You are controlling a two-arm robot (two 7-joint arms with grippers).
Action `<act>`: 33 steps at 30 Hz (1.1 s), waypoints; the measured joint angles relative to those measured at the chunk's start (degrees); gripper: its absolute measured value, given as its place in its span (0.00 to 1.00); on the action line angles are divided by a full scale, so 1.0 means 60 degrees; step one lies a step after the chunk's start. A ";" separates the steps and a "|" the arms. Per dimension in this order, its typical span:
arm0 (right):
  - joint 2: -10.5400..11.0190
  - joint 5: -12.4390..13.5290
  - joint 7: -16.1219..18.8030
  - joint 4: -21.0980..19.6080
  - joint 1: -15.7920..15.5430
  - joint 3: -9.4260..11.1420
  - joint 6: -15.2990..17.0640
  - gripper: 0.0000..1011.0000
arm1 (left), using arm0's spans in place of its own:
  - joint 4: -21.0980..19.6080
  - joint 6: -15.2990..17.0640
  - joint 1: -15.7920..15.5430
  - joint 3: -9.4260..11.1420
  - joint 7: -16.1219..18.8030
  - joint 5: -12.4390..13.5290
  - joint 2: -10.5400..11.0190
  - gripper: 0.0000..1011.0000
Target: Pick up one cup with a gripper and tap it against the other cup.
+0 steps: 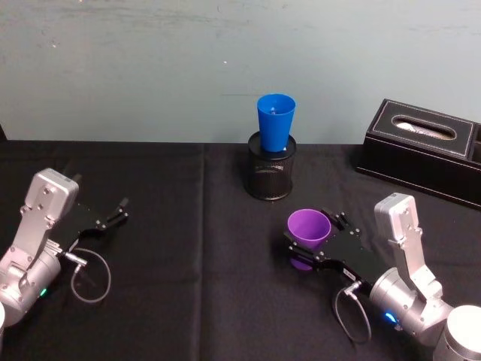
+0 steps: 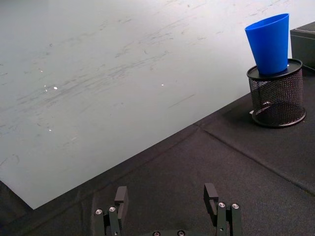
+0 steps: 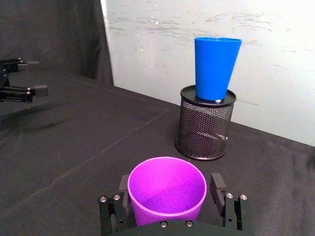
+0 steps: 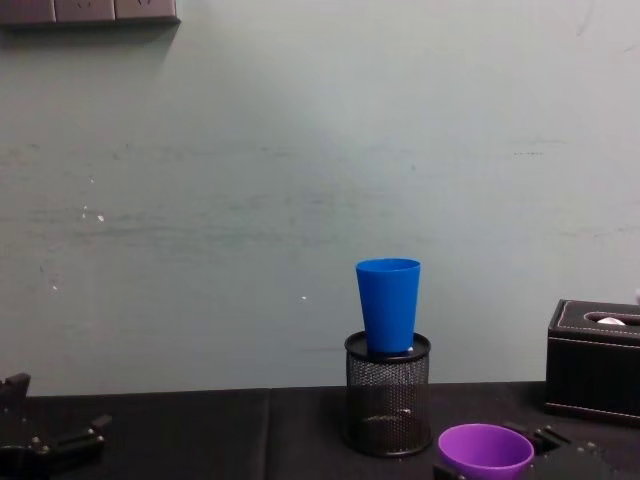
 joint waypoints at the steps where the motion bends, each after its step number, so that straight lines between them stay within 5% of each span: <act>1: -0.0043 -0.0024 0.0034 0.0047 0.0041 0.0013 0.0008 0.99 | 0.0000 0.0000 -0.0001 0.0000 0.0001 0.0000 0.0000 1.00; 14: -0.0138 -0.0096 0.0177 0.0160 0.0127 0.0034 0.0067 0.99 | 0.0000 0.0000 0.0000 -0.0001 0.0000 0.0000 0.0000 1.00; 23: -0.0127 -0.0086 0.0159 0.0139 0.0113 0.0030 0.0058 0.80 | 0.0000 0.0000 0.0000 0.0000 0.0000 0.0000 0.0000 1.00; 33: -0.0120 -0.0080 0.0141 0.0129 0.0105 0.0030 0.0048 0.75 | 0.0000 0.0000 0.0000 0.0000 0.0001 0.0000 0.0000 1.00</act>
